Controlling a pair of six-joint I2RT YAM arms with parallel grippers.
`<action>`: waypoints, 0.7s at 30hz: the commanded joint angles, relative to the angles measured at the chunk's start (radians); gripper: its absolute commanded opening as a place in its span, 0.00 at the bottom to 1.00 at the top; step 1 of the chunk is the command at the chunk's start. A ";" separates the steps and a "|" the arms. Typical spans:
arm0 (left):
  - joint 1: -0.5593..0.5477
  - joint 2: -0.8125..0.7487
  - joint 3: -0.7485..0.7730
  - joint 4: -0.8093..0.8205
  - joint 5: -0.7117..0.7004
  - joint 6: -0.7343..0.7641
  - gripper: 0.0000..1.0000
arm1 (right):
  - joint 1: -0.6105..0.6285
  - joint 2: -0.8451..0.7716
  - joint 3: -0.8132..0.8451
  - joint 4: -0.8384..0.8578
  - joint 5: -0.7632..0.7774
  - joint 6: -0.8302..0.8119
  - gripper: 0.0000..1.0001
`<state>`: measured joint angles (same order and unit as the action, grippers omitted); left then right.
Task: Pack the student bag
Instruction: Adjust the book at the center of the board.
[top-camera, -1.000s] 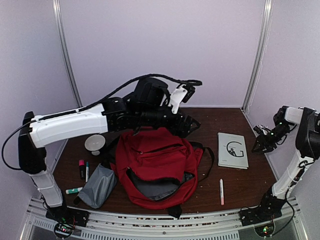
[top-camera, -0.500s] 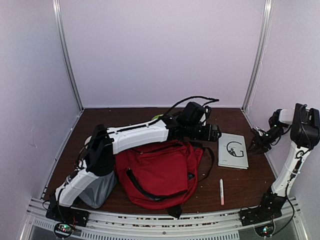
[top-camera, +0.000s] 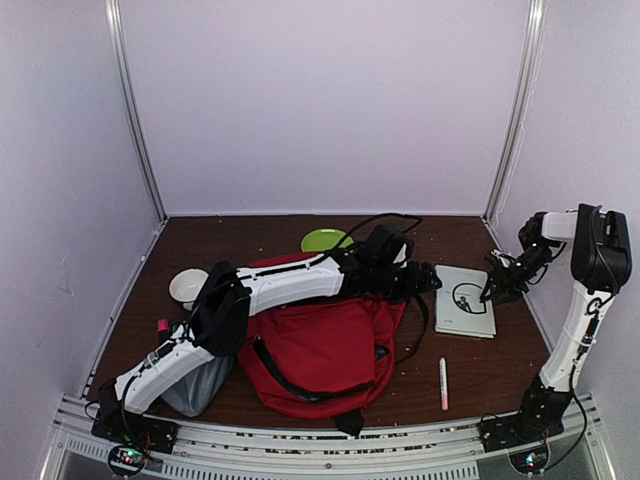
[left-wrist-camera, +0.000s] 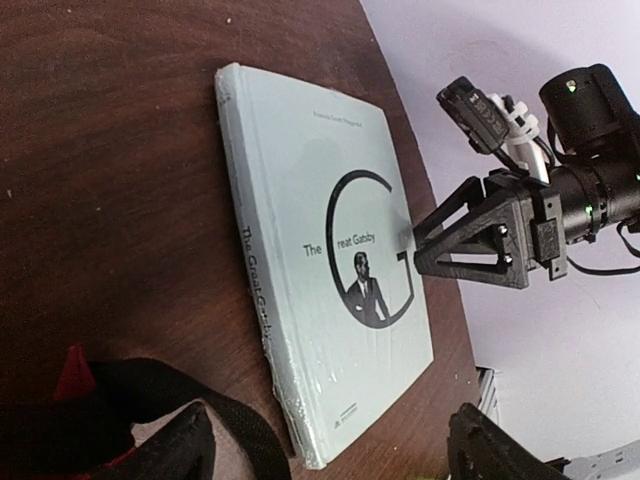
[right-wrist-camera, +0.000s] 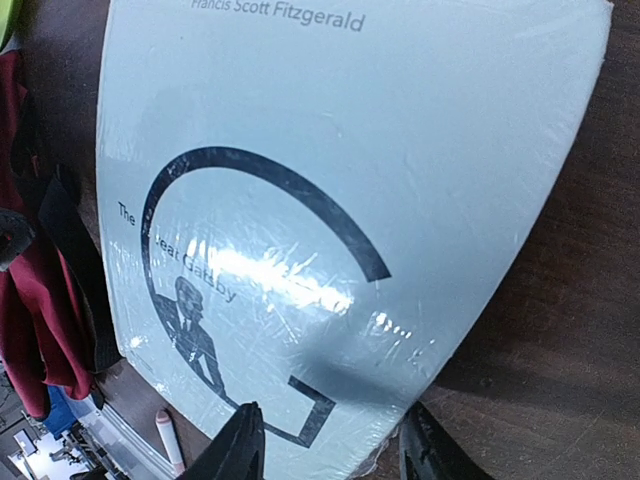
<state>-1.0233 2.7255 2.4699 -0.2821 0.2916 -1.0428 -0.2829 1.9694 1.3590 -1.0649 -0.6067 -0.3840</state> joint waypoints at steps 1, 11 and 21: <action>0.006 0.060 0.062 0.039 0.044 -0.096 0.83 | 0.004 0.001 0.008 -0.006 0.012 0.040 0.47; 0.006 0.085 0.063 0.027 0.056 -0.152 0.82 | 0.047 0.027 0.009 -0.005 -0.075 0.037 0.45; 0.008 0.067 0.035 -0.128 -0.083 -0.154 0.81 | 0.093 0.046 0.055 0.026 -0.117 0.070 0.42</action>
<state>-1.0225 2.7869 2.5099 -0.3439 0.2871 -1.1851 -0.2047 1.9888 1.3685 -1.0565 -0.6720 -0.3317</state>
